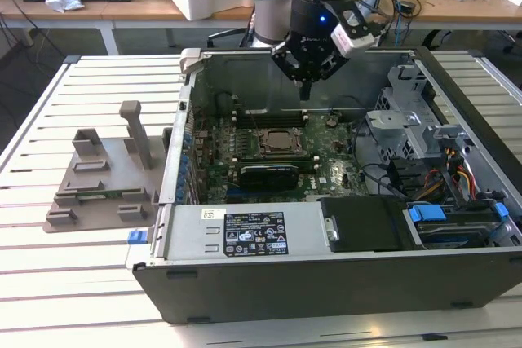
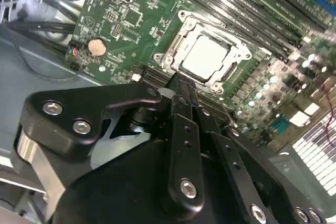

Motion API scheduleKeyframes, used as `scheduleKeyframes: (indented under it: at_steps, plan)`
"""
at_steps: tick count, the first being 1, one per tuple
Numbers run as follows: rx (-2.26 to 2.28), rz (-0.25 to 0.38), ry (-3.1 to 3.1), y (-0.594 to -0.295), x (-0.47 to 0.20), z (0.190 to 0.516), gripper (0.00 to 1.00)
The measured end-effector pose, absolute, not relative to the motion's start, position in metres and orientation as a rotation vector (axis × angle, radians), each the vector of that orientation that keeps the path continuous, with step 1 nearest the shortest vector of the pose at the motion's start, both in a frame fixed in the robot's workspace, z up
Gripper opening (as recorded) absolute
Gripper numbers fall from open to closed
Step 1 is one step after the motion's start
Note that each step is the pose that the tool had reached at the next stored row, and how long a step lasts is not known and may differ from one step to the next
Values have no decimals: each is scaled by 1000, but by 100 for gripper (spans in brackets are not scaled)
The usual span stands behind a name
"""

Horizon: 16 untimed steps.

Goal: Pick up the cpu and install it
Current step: 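Install the first cpu locking lever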

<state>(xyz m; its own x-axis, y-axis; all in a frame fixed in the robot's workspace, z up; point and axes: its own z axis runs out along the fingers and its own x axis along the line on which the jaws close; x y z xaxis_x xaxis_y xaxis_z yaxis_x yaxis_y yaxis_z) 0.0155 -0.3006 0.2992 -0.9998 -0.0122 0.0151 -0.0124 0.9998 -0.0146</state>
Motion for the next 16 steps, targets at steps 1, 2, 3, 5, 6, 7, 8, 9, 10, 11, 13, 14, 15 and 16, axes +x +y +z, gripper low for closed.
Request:
scheduleKeyframes:
  at_steps: [1,2,3,5,6,7,8,9,10,11,13,14,15,16]
  plan:
    - [55,20,-3126,-301,15,299,11]
    - [80,15,-3126,-301,15,299,11]
    - [103,8,-3125,-301,15,299,11]
    - [129,-2,-3125,-301,15,299,11]
    - [129,-2,-3125,-301,15,299,11]
    - [130,-2,-3125,-301,15,299,11]
    - [130,-2,-3125,-301,15,299,11]
    - [130,-2,-3125,-301,15,299,11]
    - [130,-2,-3125,-301,14,299,11]
    - [130,-2,-3125,-301,12,299,11]
    - [130,-2,-3125,-301,8,299,11]
    - [130,-2,-3125,-301,7,299,11]
    - [130,-2,-3125,-301,3,299,11]
    - [130,-2,-3125,-301,0,299,11]
